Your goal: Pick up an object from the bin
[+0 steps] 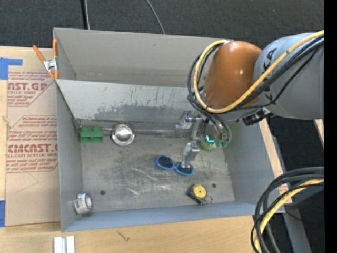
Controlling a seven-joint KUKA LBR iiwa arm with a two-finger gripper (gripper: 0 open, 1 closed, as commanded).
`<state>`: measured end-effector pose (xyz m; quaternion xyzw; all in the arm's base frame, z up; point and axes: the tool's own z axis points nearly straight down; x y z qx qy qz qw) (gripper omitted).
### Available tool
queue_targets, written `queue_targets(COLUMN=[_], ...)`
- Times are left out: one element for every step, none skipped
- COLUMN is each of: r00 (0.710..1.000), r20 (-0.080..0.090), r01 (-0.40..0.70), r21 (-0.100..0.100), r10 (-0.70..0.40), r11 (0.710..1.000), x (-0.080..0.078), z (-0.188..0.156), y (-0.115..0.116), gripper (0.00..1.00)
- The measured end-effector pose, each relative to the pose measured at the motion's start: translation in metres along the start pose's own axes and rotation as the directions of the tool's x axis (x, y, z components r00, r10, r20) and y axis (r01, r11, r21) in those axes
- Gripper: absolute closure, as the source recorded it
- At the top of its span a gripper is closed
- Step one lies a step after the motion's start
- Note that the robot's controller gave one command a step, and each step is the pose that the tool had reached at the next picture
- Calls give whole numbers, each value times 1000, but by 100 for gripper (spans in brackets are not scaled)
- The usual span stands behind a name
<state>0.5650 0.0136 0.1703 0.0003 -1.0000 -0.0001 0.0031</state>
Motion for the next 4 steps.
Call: queue_targets(r00=[970, 970, 952, 972], r20=[15, 12, 17, 18], r01=[241, 241, 306, 236], r21=[3, 2, 4, 3], r10=[-241, -241, -306, -236], r11=[971, 970, 952, 972], x=[7, 7, -5, 6], z=[96, 94, -12, -111], y=[11, 11, 21, 23], gripper=[0, 100, 100, 100])
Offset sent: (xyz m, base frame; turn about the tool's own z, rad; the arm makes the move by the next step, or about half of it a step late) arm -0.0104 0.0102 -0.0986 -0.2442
